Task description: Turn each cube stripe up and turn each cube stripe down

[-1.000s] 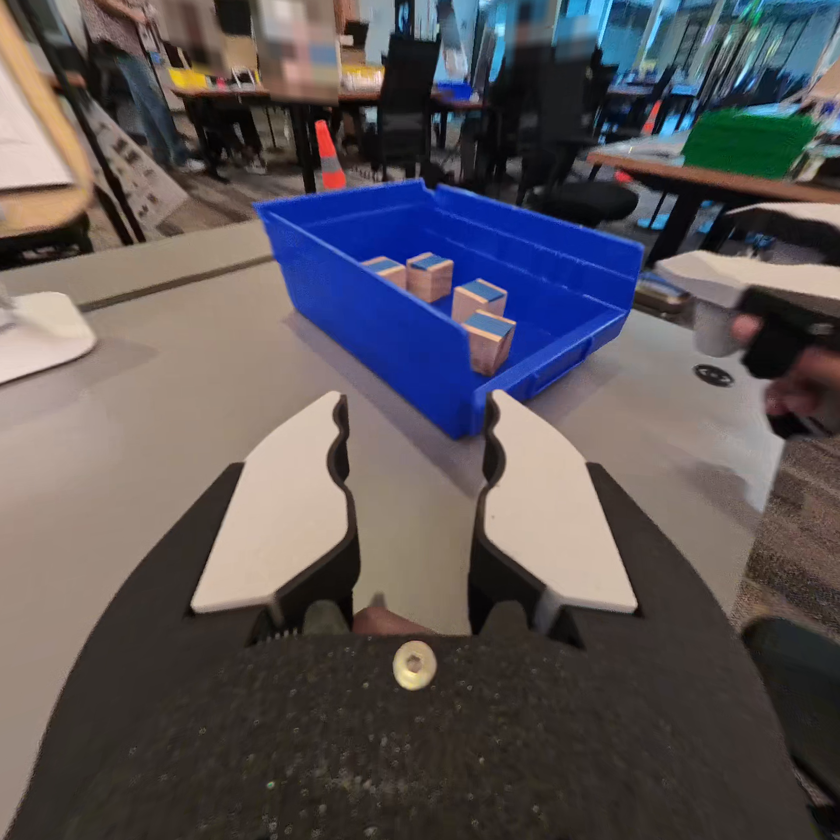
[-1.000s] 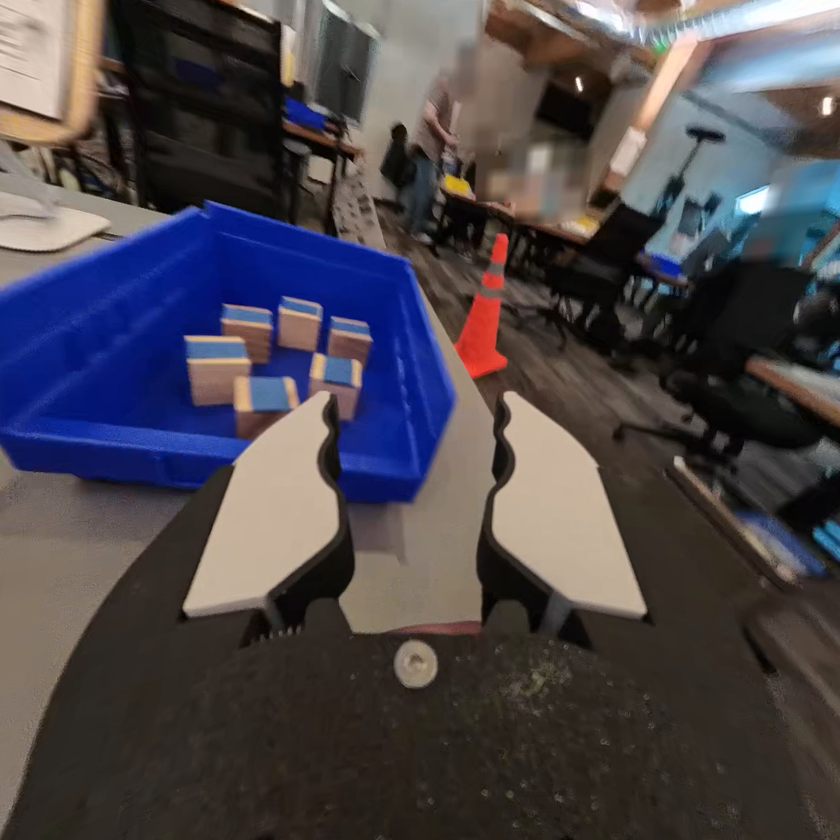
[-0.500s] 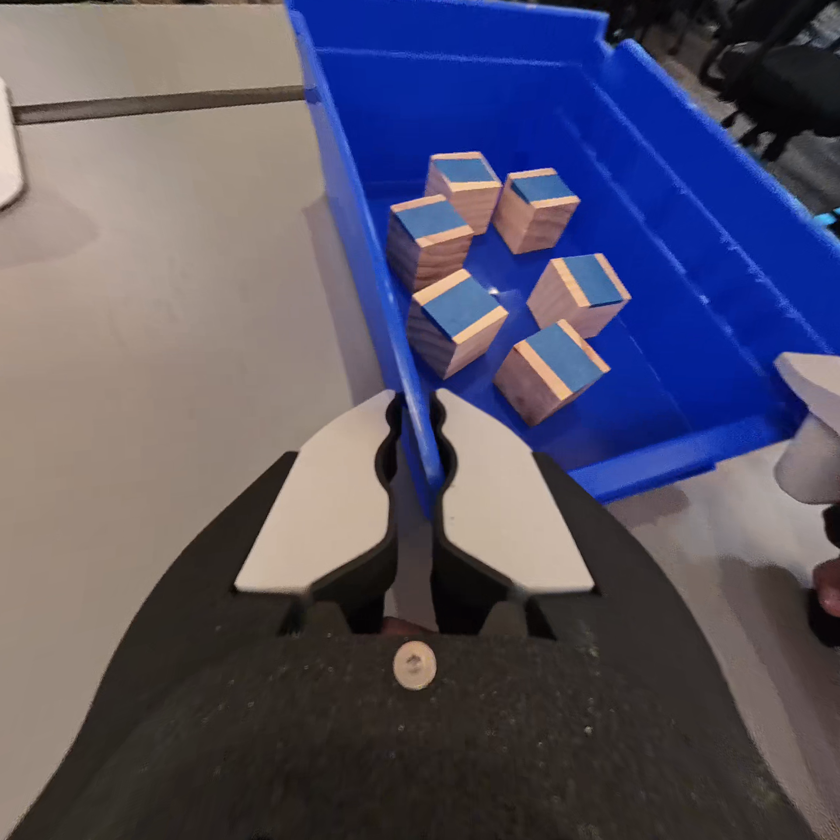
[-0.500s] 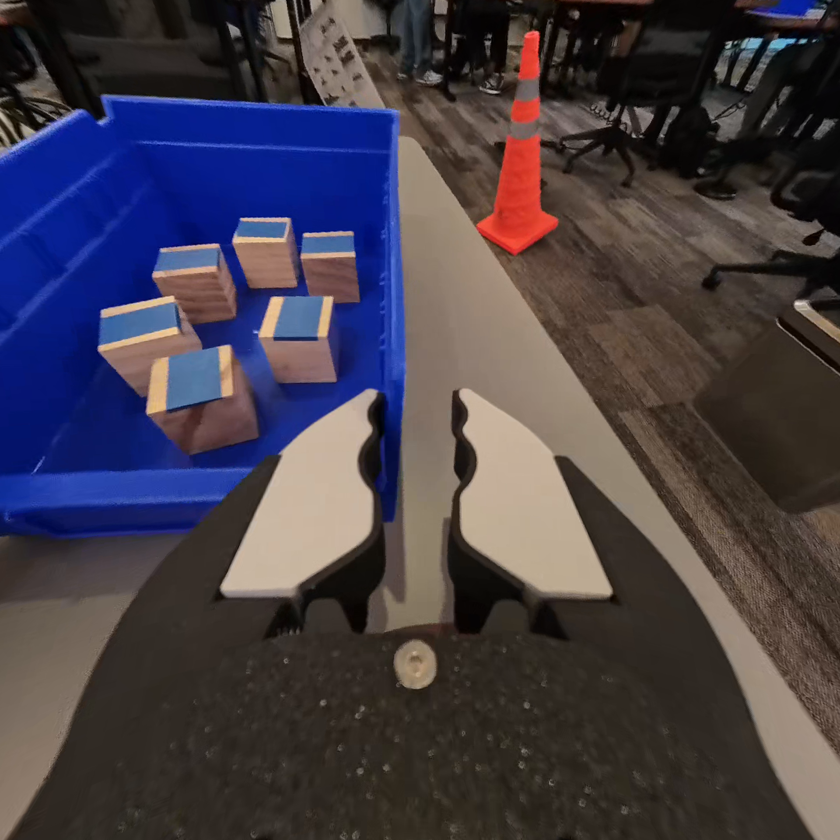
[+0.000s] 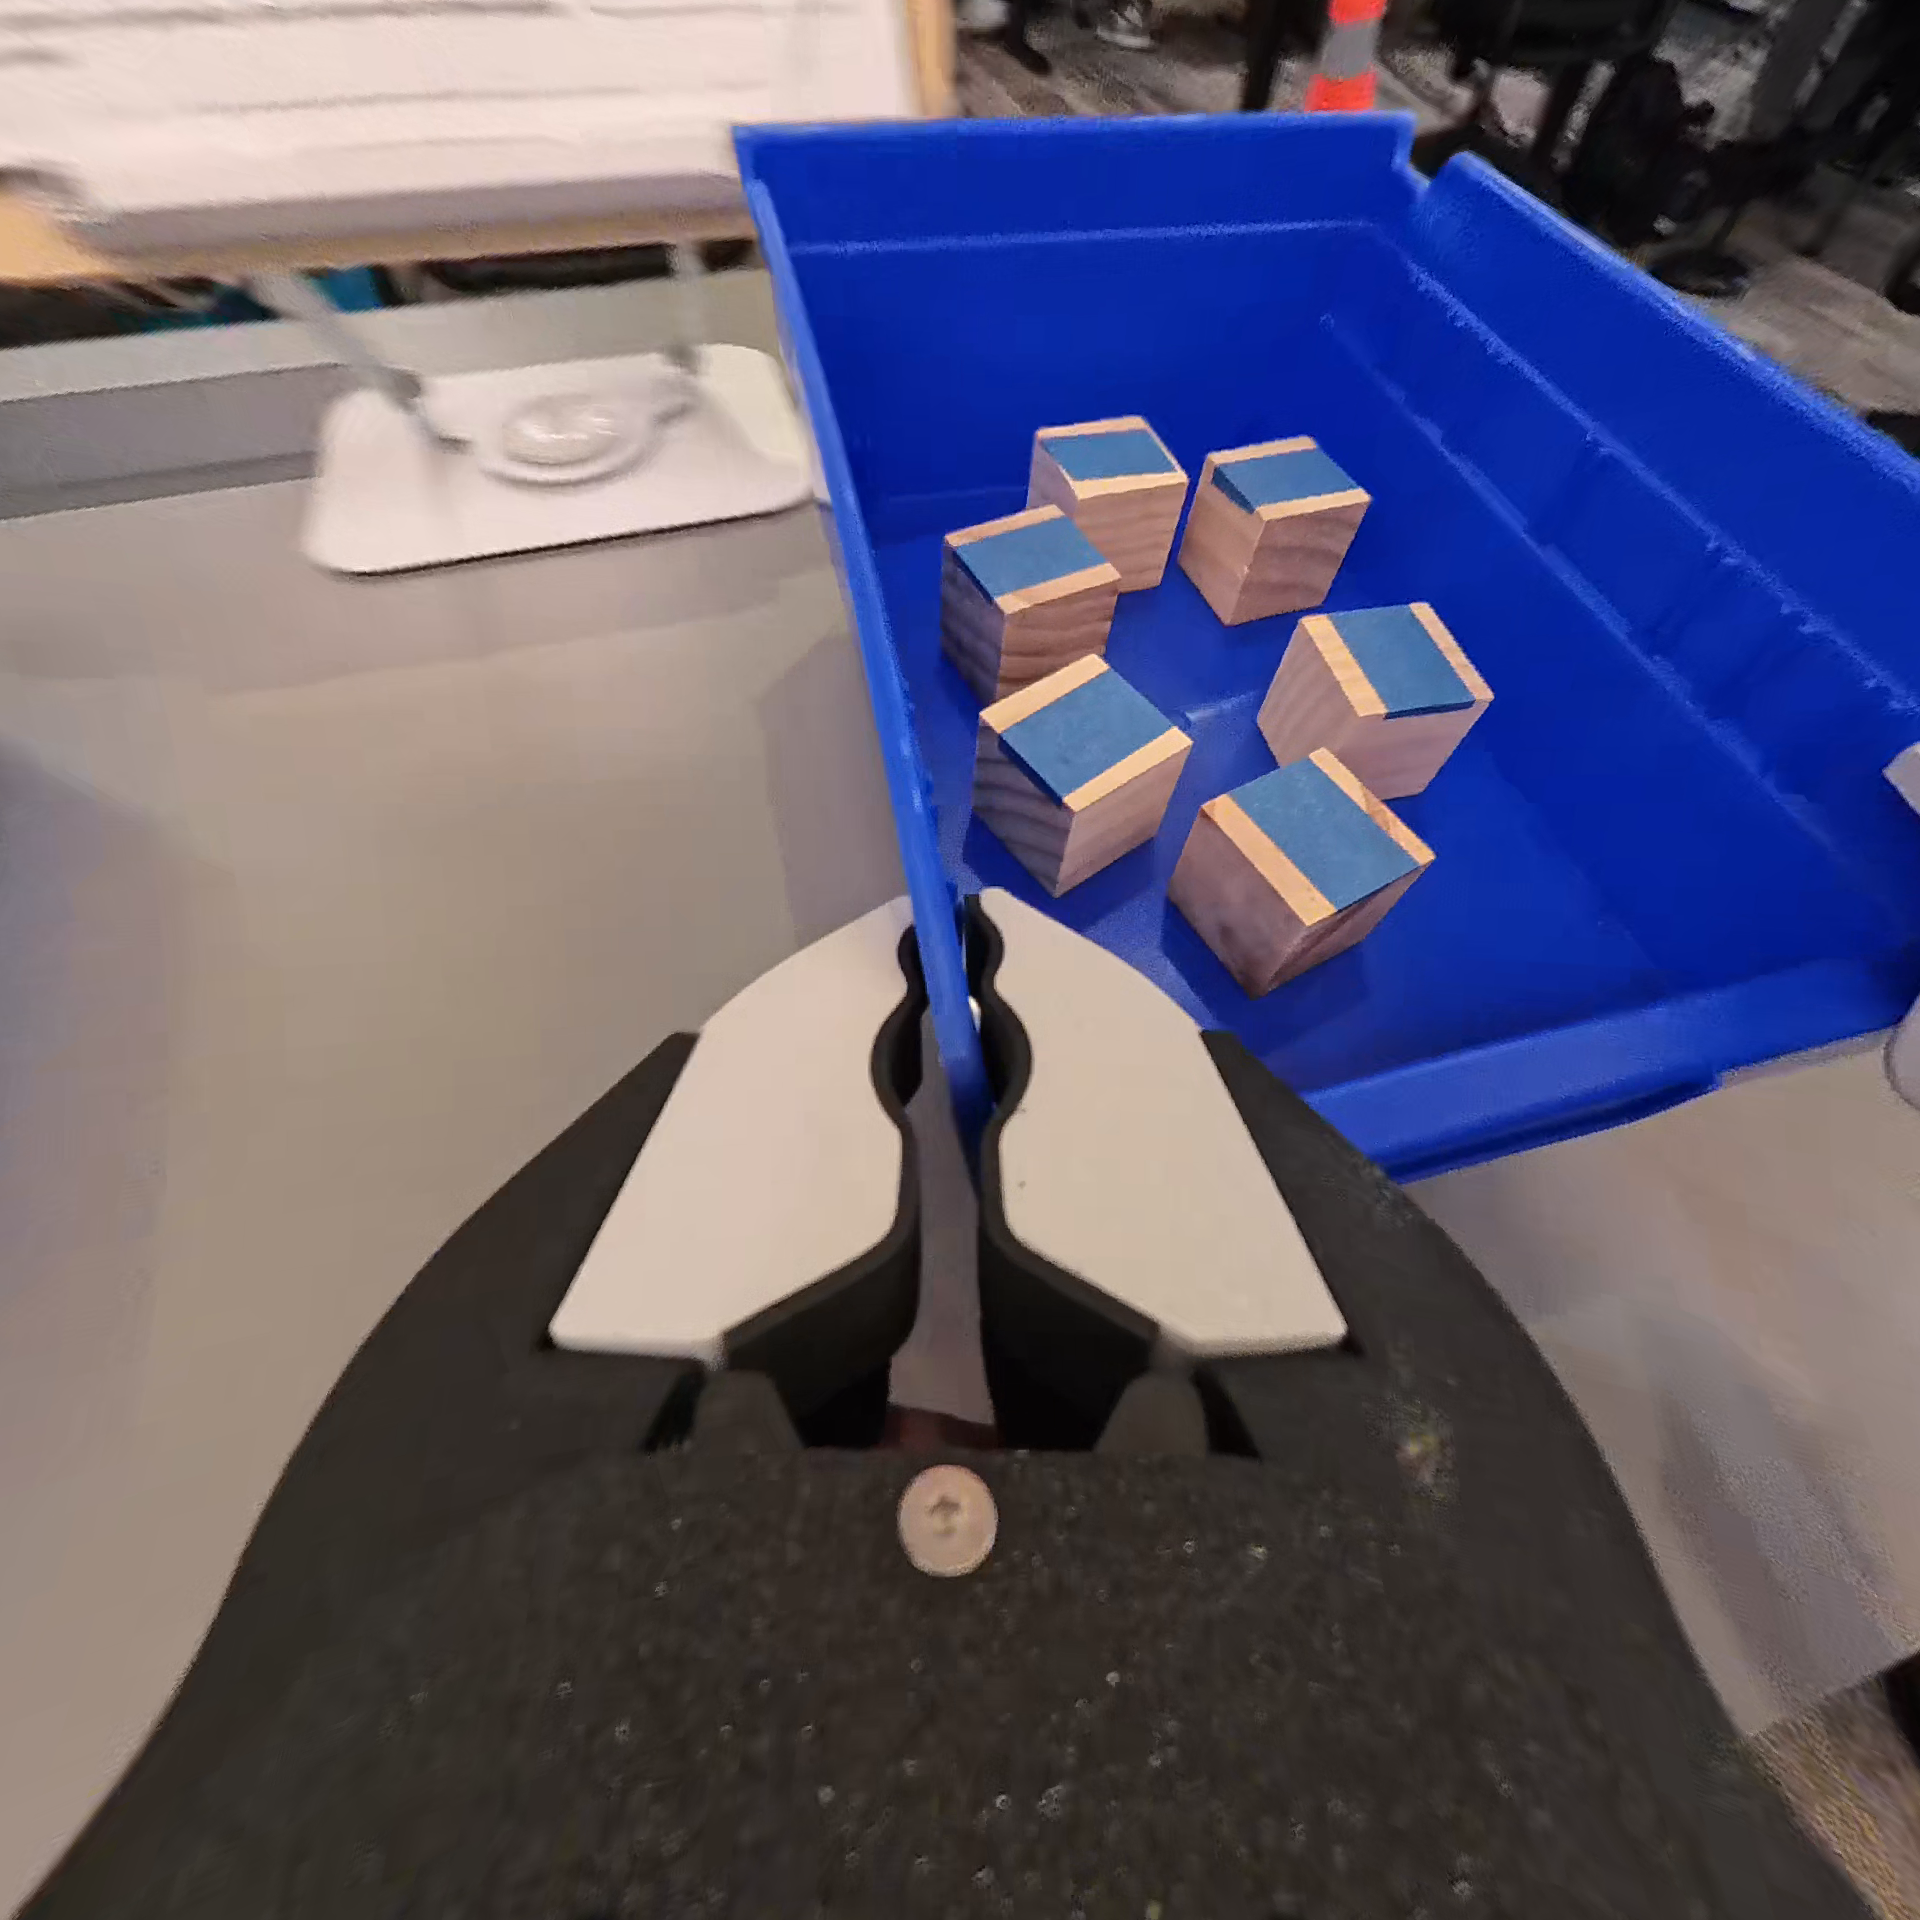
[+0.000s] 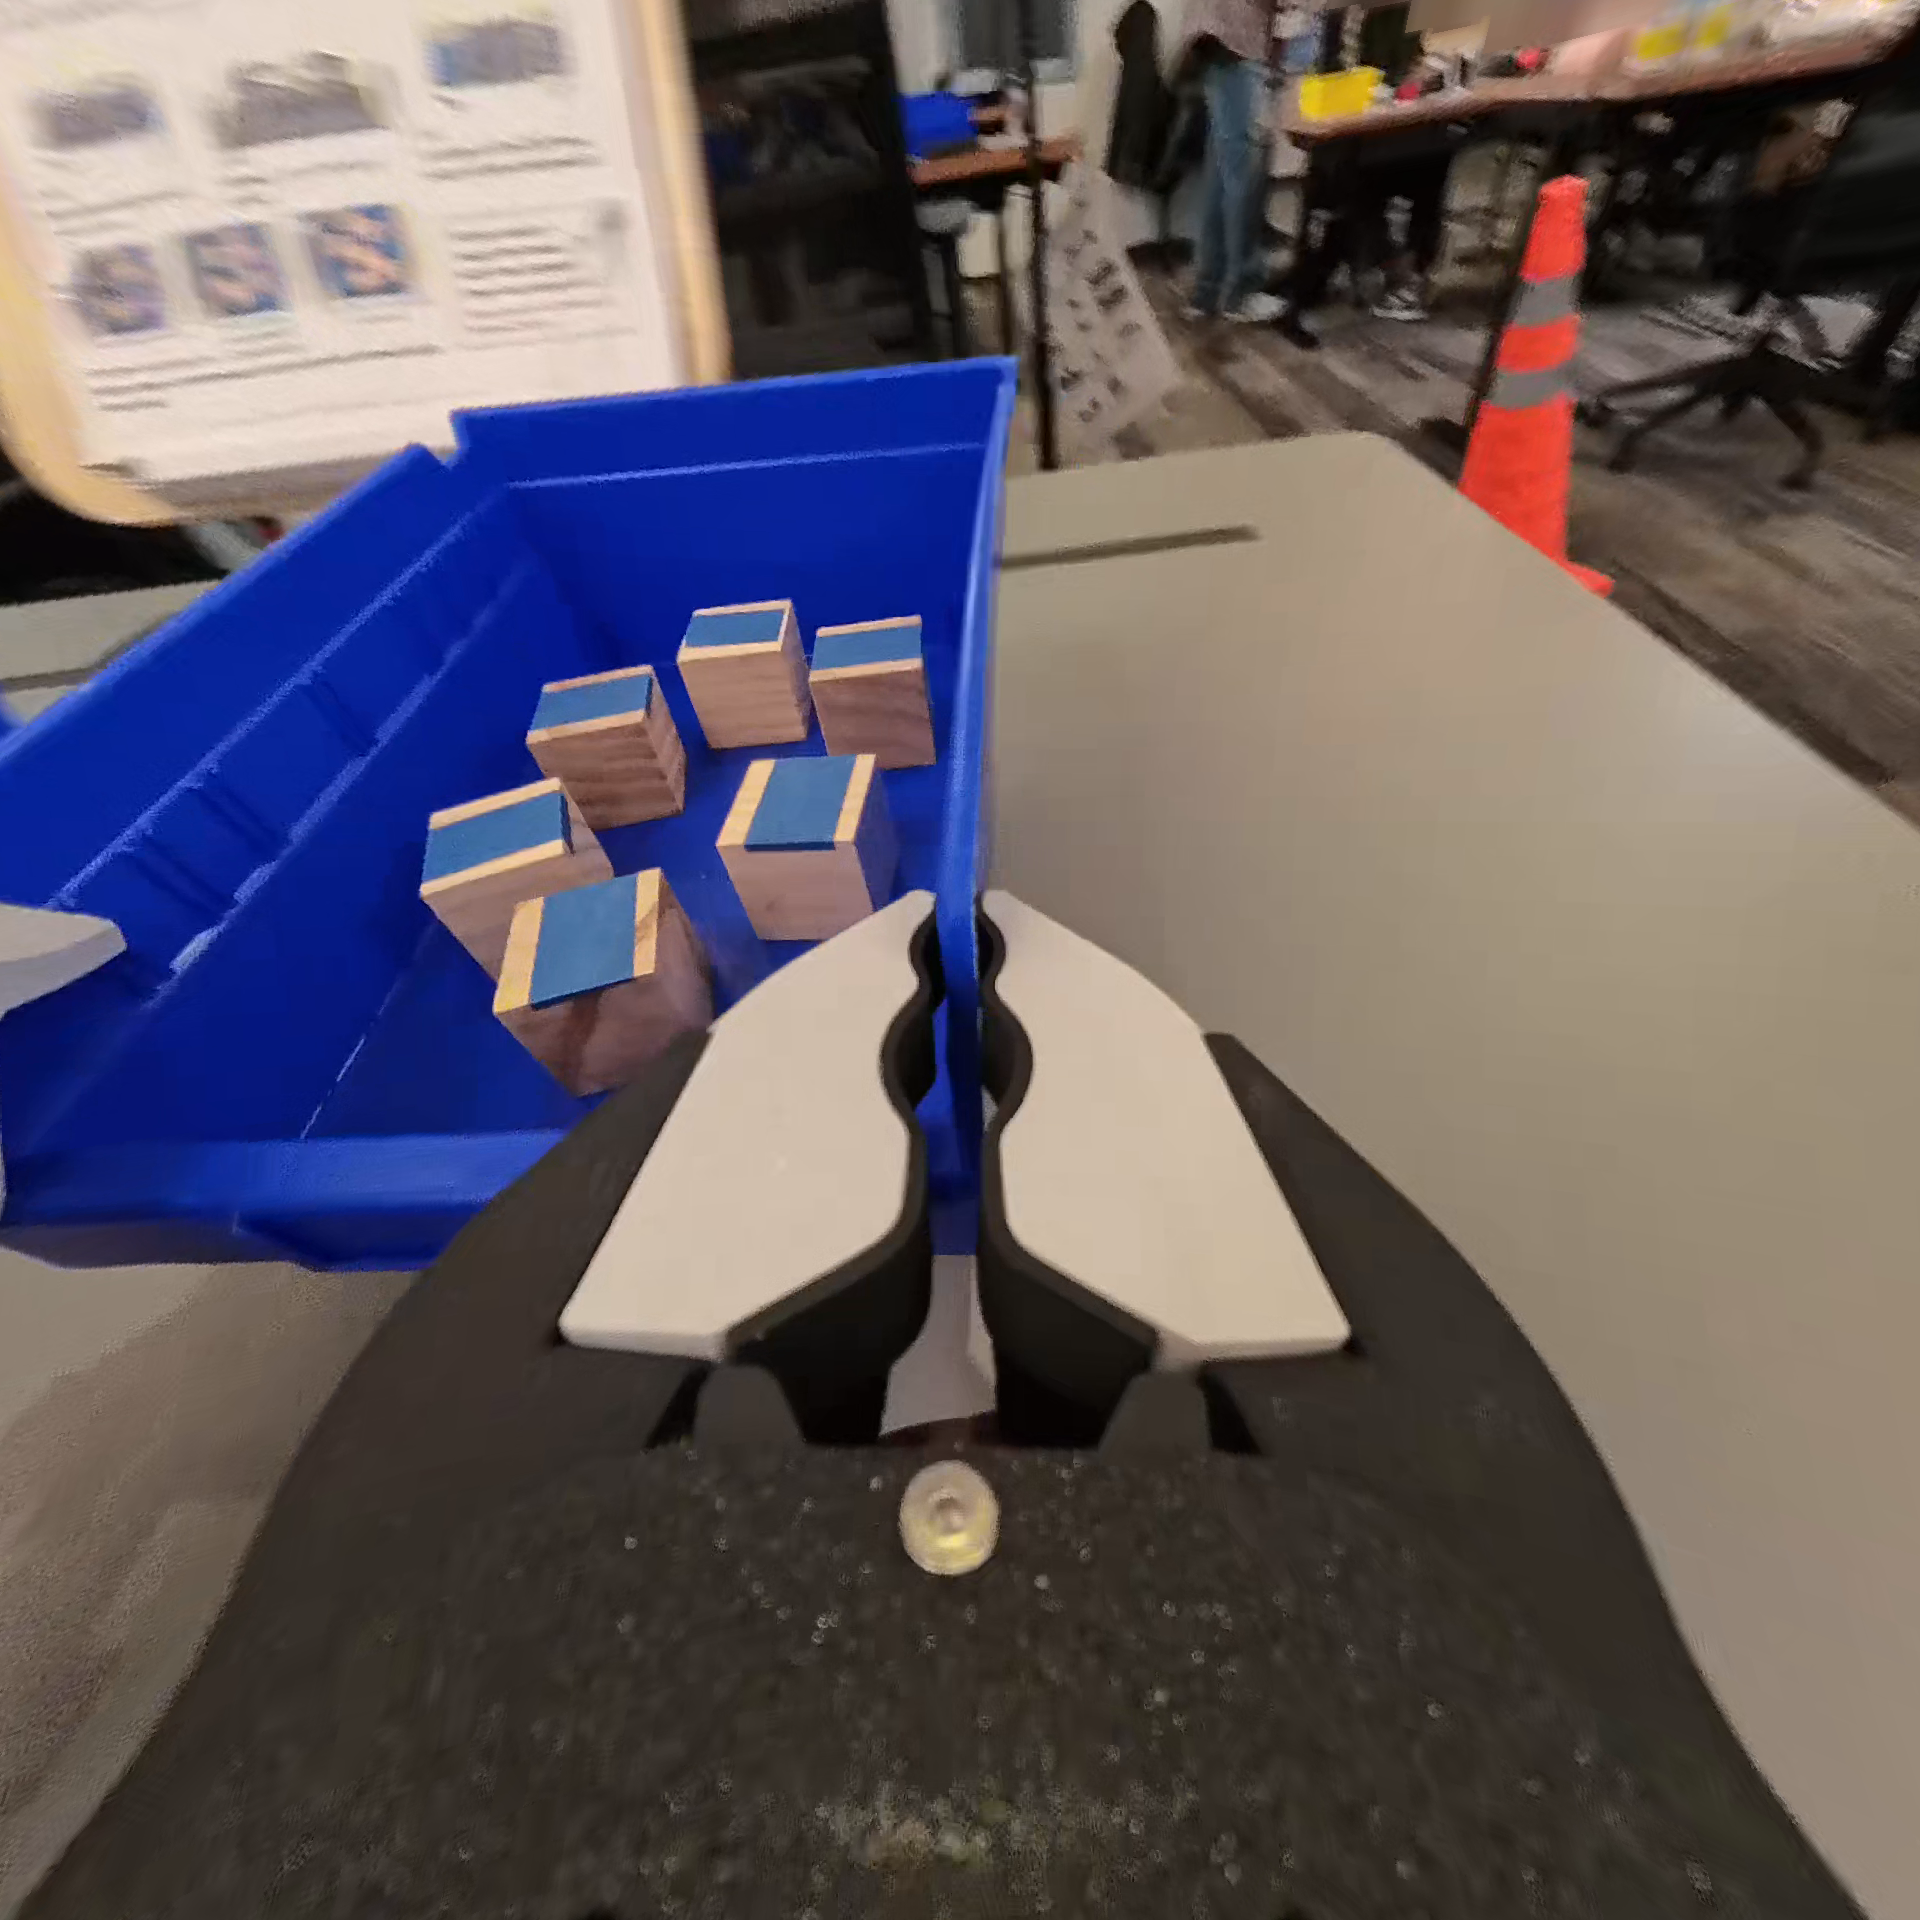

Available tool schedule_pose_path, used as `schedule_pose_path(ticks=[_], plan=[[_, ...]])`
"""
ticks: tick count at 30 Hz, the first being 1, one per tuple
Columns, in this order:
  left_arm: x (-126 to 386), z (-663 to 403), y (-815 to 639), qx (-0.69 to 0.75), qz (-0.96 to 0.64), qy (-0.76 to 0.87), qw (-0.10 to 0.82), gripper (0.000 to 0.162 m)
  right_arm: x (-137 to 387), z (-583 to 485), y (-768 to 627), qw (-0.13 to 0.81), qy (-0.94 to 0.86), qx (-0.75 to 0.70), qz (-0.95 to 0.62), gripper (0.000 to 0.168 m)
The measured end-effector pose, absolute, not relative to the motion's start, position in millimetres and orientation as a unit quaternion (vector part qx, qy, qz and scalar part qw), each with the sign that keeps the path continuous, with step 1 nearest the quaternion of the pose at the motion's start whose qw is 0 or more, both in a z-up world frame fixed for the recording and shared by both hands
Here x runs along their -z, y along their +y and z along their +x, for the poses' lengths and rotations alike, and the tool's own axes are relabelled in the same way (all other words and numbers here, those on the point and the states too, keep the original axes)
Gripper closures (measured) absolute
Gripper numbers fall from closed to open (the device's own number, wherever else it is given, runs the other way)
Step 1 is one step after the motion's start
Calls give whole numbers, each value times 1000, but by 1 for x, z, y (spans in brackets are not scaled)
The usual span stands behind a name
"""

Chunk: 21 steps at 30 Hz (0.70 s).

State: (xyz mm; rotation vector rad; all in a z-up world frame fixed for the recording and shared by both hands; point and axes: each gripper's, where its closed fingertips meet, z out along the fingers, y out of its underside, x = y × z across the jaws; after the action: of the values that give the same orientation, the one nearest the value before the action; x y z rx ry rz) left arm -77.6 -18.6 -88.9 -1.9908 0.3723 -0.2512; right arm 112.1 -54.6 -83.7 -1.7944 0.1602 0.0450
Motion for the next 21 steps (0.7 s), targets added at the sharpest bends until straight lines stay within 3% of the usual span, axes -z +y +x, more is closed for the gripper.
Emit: schedule_pose_path(ticks=[8, 14, 18, 20, 21], plan=[[95, -221, -41, 35, -845, 67, 530, 157, 100, -31, -28, 589, -52, -80, -803, 165], [121, -237, -46, 41, -851, 64, 520, 156, 114, -49, -29, 564, -71, -84, -819, 165], [121, -232, -51, 70, -849, 80, 518, 147, 120, -46, -29, 565, -87, -103, -814, 163], [112, -234, -66, 121, -843, 90, 516, 124, 115, -37, -38, 576, -88, -106, -806, 127], [104, -243, -75, 139, -837, 91, 522, 122, 111, -35, -47, 588, -99, -112, -795, 121]])
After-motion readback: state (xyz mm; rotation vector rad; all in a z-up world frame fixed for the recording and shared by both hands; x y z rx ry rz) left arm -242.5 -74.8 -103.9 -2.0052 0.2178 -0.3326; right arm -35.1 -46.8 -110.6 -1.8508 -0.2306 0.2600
